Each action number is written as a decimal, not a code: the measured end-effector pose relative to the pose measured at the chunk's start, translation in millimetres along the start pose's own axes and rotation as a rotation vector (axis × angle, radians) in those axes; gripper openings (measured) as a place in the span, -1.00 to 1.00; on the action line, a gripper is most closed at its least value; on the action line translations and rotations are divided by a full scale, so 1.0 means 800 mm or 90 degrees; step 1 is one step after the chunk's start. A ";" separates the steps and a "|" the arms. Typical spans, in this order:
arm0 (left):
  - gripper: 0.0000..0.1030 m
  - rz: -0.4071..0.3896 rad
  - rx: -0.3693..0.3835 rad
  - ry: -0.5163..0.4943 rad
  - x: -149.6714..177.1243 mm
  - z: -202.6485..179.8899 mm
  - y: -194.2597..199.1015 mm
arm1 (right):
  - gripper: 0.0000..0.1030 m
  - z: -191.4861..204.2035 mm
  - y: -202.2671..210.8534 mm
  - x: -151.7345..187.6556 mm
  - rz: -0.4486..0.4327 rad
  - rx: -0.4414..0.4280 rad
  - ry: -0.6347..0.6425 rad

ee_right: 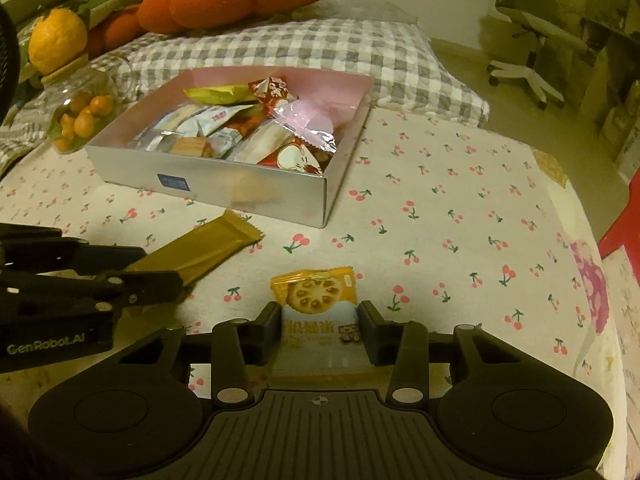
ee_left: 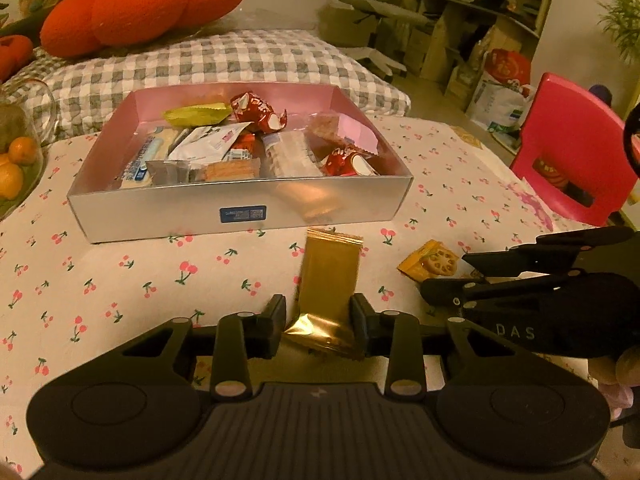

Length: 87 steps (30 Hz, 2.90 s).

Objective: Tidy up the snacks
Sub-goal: 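Carry the gold bar with the left tool while the right tool carries the lotus packet over the box, then lower both snacks into the box and open both tools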

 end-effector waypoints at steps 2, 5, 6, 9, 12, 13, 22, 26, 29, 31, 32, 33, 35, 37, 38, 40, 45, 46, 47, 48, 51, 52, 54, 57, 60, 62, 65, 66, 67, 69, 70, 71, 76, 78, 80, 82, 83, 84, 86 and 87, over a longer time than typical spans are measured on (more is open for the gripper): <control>-0.41 0.002 0.001 0.008 0.000 0.003 0.004 | -0.22 0.001 0.000 0.000 0.007 0.005 -0.005; -0.41 0.005 0.000 0.019 -0.001 0.009 0.009 | -0.22 0.002 0.001 -0.001 0.018 0.007 -0.015; -0.41 0.006 0.000 0.022 -0.001 0.011 0.011 | -0.22 0.003 0.002 -0.002 0.022 0.006 -0.021; -0.41 0.008 0.002 0.036 0.000 0.017 0.016 | -0.22 0.003 0.003 -0.002 0.033 0.002 -0.041; -0.41 0.011 0.001 0.045 -0.001 0.023 0.020 | -0.22 0.003 0.004 -0.003 0.046 -0.005 -0.069; -0.41 0.013 -0.002 0.048 -0.001 0.025 0.021 | -0.22 0.003 0.004 -0.003 0.051 -0.008 -0.079; -0.42 0.029 -0.009 0.103 -0.004 0.047 0.037 | -0.22 0.005 0.005 -0.006 0.085 -0.043 -0.163; -0.42 0.023 -0.004 0.123 -0.007 0.055 0.049 | -0.22 0.011 0.008 -0.010 0.085 -0.059 -0.183; -0.42 0.018 0.000 0.132 -0.010 0.059 0.056 | -0.22 0.017 0.013 -0.016 0.080 -0.068 -0.188; -0.42 0.016 0.004 0.138 -0.012 0.060 0.060 | -0.22 0.021 0.017 -0.021 0.076 -0.077 -0.194; -0.42 0.014 0.006 0.141 -0.013 0.061 0.062 | -0.22 0.022 0.018 -0.023 0.074 -0.081 -0.196; -0.42 0.011 0.008 0.144 -0.014 0.063 0.065 | -0.22 0.024 0.019 -0.026 0.071 -0.083 -0.197; -0.42 0.005 0.012 0.150 -0.017 0.064 0.071 | -0.22 0.027 0.021 -0.031 0.065 -0.089 -0.201; -0.42 -0.004 0.013 0.152 -0.021 0.066 0.076 | -0.22 0.030 0.022 -0.037 0.060 -0.095 -0.207; -0.42 -0.009 0.012 0.151 -0.022 0.067 0.078 | -0.22 0.032 0.023 -0.040 0.058 -0.098 -0.211; -0.42 -0.018 0.009 0.150 -0.027 0.069 0.082 | -0.22 0.036 0.023 -0.045 0.054 -0.106 -0.219; -0.42 -0.039 -0.002 0.162 -0.039 0.079 0.083 | -0.22 0.043 0.023 -0.065 0.027 -0.123 -0.236; -0.42 -0.043 -0.005 0.166 -0.043 0.082 0.082 | -0.22 0.044 0.023 -0.068 0.023 -0.125 -0.242; -0.42 -0.047 -0.008 0.170 -0.046 0.084 0.081 | -0.22 0.044 0.021 -0.073 0.018 -0.129 -0.250; -0.42 -0.051 -0.010 0.176 -0.049 0.087 0.079 | -0.22 0.044 0.020 -0.076 0.012 -0.132 -0.257; -0.42 -0.061 -0.017 0.191 -0.056 0.095 0.073 | -0.22 0.043 0.014 -0.086 -0.006 -0.139 -0.281; -0.42 -0.065 -0.019 0.193 -0.059 0.097 0.069 | -0.22 0.042 0.012 -0.089 -0.012 -0.141 -0.288; -0.42 -0.074 -0.027 0.192 -0.063 0.100 0.063 | -0.22 0.040 0.007 -0.095 -0.025 -0.142 -0.301; -0.42 -0.089 -0.041 0.186 -0.070 0.105 0.050 | -0.22 0.034 -0.002 -0.102 -0.049 -0.138 -0.311; -0.42 -0.108 -0.060 0.173 -0.076 0.110 0.038 | -0.22 0.030 -0.009 -0.107 -0.082 -0.134 -0.304; -0.42 -0.120 -0.073 0.164 -0.080 0.113 0.032 | -0.22 0.029 -0.014 -0.109 -0.101 -0.128 -0.284; -0.42 -0.137 -0.090 0.155 -0.084 0.116 0.022 | -0.22 0.031 -0.023 -0.108 -0.109 -0.124 -0.269; -0.42 -0.140 -0.094 0.152 -0.084 0.116 0.019 | -0.22 0.031 -0.025 -0.109 -0.112 -0.122 -0.268; -0.42 -0.142 -0.099 0.150 -0.085 0.116 0.016 | -0.22 0.032 -0.027 -0.110 -0.117 -0.121 -0.266; -0.42 -0.145 -0.108 0.142 -0.084 0.115 0.009 | -0.22 0.034 -0.030 -0.112 -0.126 -0.117 -0.260; -0.42 -0.144 -0.116 0.134 -0.083 0.114 0.006 | -0.22 0.034 -0.031 -0.113 -0.130 -0.111 -0.256; -0.41 -0.143 -0.123 0.126 -0.081 0.113 0.005 | -0.22 0.034 -0.032 -0.114 -0.133 -0.107 -0.252; -0.48 -0.135 -0.144 0.094 -0.076 0.110 -0.004 | -0.22 0.036 -0.037 -0.114 -0.140 -0.085 -0.234; -0.54 -0.131 -0.143 0.089 -0.075 0.108 -0.005 | -0.21 0.036 -0.039 -0.113 -0.141 -0.076 -0.226; -0.52 -0.130 -0.144 0.082 -0.075 0.106 -0.006 | -0.16 0.035 -0.040 -0.113 -0.143 -0.074 -0.224; -0.38 -0.130 -0.150 0.078 -0.075 0.106 -0.005 | -0.14 0.034 -0.038 -0.112 -0.146 -0.073 -0.229; -0.34 -0.130 -0.150 0.077 -0.076 0.106 -0.006 | -0.01 0.033 -0.038 -0.112 -0.145 -0.075 -0.231; -0.28 -0.129 -0.149 0.076 -0.076 0.106 -0.005 | 0.10 0.033 -0.036 -0.112 -0.146 -0.076 -0.232; -0.15 -0.128 -0.149 0.078 -0.077 0.106 -0.003 | 0.19 0.033 -0.033 -0.113 -0.149 -0.075 -0.228; -0.02 -0.129 -0.150 0.078 -0.077 0.106 -0.001 | 0.22 0.033 -0.031 -0.113 -0.150 -0.075 -0.226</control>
Point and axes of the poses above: each gripper's, at about its wrist camera, not at the fingertips, and y roughly against the way its jaws point, z to its left, x to its underside, the point moved 5 cm from there along -y, roughly the way its jaws point, and after that the axes turned 5 degrees about -z, right-handed, at the moved point
